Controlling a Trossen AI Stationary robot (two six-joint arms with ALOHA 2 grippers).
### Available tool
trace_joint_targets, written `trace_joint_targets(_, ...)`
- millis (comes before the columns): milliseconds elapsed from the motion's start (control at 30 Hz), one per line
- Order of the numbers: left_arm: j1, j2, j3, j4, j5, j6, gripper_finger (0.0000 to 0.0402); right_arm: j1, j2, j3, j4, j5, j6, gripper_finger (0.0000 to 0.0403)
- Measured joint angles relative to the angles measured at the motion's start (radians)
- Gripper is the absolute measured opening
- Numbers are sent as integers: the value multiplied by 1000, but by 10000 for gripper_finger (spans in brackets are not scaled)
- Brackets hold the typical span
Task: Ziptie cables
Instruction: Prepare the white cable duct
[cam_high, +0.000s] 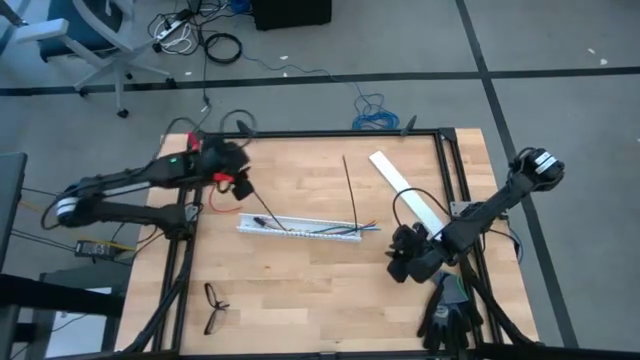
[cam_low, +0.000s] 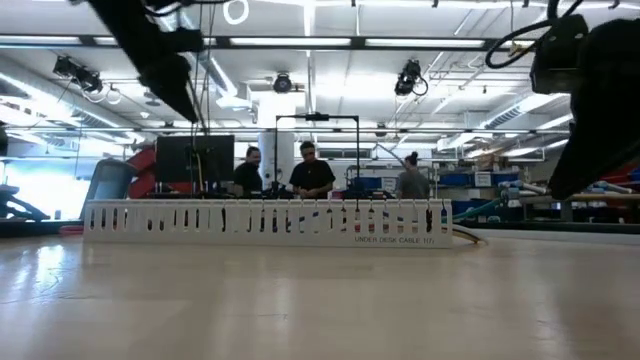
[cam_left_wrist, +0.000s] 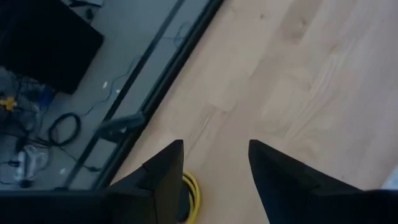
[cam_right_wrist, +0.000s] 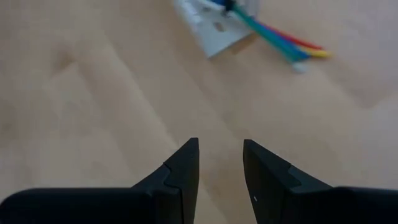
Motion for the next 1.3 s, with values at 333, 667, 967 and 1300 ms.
trace_joint_targets(333, 0, -241, -175, 13, 73, -69, 193, 8, 120, -22, 313, 10, -30, 111)
trace_joint_targets(667, 0, -124, -211, 33, 168, -122, 77, -30, 277, -15, 682, -3, -181, 30)
trace_joint_targets(967, -3, 5, -210, 19, 237, -185, 4, -118, 364, 123, 698, -28, -368, 2)
trace_joint_targets(1300, -4, 237, -210, 68, 267, -142, 1, -231, 498, 268, 611, -113, -448, 0)
